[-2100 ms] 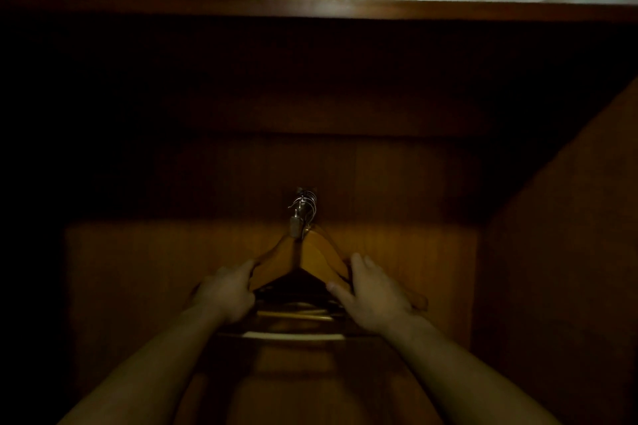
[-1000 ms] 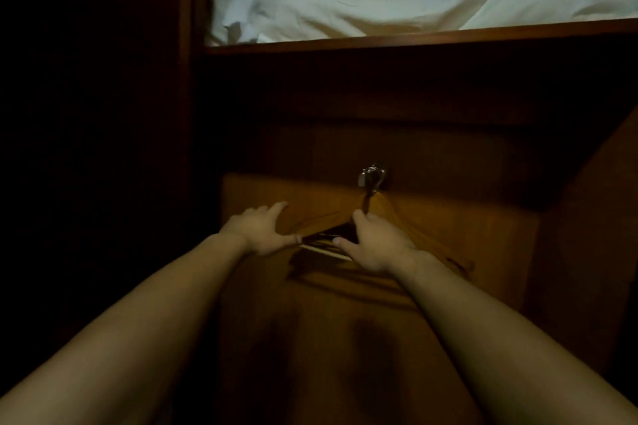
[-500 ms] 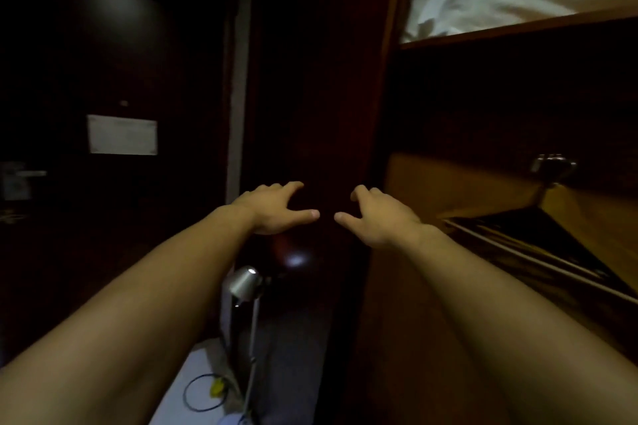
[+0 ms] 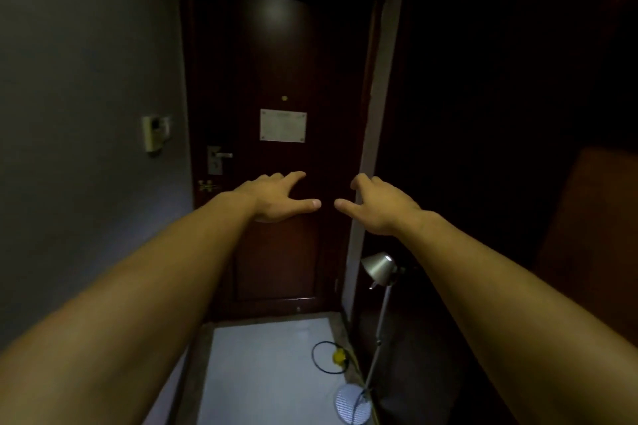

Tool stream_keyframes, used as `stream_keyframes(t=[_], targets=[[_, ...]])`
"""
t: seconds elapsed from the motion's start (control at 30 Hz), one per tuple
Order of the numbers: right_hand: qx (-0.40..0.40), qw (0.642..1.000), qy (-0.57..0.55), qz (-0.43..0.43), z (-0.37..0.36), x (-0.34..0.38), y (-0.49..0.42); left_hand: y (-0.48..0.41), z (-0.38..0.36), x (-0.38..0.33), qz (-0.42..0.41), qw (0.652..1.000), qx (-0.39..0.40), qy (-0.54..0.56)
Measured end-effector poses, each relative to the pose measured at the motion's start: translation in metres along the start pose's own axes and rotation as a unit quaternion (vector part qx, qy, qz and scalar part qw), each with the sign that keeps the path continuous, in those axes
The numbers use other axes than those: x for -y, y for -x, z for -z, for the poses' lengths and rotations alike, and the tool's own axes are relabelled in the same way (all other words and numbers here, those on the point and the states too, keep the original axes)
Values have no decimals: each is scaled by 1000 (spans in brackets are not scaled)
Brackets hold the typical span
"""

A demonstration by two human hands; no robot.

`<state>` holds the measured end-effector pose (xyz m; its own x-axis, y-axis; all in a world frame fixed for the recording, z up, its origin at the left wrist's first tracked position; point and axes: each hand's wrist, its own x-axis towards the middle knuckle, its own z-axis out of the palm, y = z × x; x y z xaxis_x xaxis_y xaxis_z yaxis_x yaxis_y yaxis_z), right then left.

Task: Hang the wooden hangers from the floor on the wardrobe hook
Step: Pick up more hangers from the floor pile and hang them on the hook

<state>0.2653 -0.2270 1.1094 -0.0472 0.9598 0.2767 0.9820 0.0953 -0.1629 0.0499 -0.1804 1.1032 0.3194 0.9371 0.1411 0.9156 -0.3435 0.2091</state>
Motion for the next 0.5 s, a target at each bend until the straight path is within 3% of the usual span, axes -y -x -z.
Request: stream_keyframes(t=[0.27,0.5], targets=[[62,997,-41,21,-70,70,-49,-7,-29,113,49,996,69,-17],[136,988,-67,-9,-143,73,-73,-31,-66,168,64,990,123,9]])
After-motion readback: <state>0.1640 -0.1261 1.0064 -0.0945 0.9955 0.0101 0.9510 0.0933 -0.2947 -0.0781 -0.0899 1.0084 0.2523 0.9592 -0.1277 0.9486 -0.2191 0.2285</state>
